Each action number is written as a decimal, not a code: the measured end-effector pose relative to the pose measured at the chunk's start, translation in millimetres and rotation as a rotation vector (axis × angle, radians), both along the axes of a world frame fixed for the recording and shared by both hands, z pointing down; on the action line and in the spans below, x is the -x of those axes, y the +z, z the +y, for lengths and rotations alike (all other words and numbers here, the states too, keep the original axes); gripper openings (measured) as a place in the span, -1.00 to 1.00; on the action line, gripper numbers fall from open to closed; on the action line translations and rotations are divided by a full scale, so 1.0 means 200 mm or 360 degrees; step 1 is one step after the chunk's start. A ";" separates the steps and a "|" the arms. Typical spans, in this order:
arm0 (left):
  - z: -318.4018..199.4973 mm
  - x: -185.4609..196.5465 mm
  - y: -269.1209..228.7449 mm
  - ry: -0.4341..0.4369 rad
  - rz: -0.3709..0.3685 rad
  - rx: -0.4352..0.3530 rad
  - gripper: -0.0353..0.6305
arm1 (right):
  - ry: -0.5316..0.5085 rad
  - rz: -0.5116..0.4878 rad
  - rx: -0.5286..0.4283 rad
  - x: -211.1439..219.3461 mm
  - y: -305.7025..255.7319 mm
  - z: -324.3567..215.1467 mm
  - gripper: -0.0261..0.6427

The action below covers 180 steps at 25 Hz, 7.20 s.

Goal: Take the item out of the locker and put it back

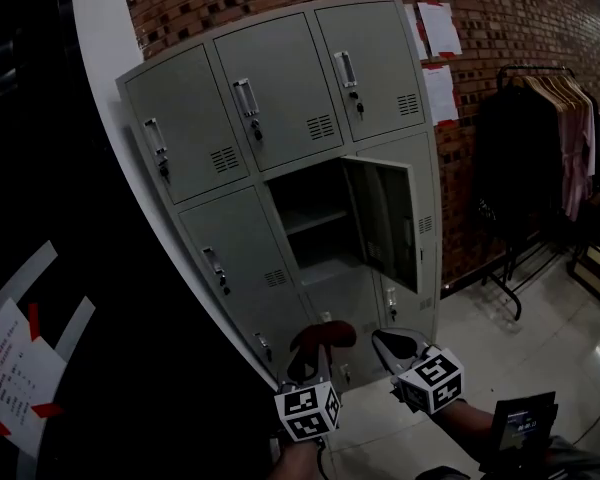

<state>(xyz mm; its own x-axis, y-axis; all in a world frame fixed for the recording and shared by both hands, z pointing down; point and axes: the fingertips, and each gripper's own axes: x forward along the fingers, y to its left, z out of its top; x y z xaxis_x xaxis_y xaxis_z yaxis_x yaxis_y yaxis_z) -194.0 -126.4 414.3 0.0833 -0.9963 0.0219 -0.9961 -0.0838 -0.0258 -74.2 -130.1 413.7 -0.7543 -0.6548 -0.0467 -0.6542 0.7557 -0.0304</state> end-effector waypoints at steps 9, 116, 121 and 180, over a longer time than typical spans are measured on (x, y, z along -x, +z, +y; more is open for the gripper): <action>-0.17 0.08 0.01 0.0041 0.0005 0.0004 -0.56 | 0.0036 0.0012 0.0015 0.09 0.04 -0.15 -0.92; -2.04 0.22 -0.26 -0.0118 -0.0333 -0.0216 -0.65 | -0.0184 -0.0147 -0.0062 0.34 -0.12 -1.85 -0.92; -1.82 0.19 -0.21 -0.0194 -0.0242 -0.0151 -0.89 | -0.0281 -0.0181 -0.0021 0.30 -0.09 -1.72 -0.92; -0.26 -0.02 0.13 0.0191 0.0105 -0.0019 -0.89 | -0.0005 0.0034 0.0077 0.11 0.11 -0.31 -0.92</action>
<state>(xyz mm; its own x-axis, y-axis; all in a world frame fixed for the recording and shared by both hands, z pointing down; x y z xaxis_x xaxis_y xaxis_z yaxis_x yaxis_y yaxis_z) -189.4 -177.7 439.6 0.2027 -0.9792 0.0004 -0.9786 -0.2025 0.0376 -95.3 -191.7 435.0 -0.7569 -0.6536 0.0013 -0.6527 0.7558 -0.0531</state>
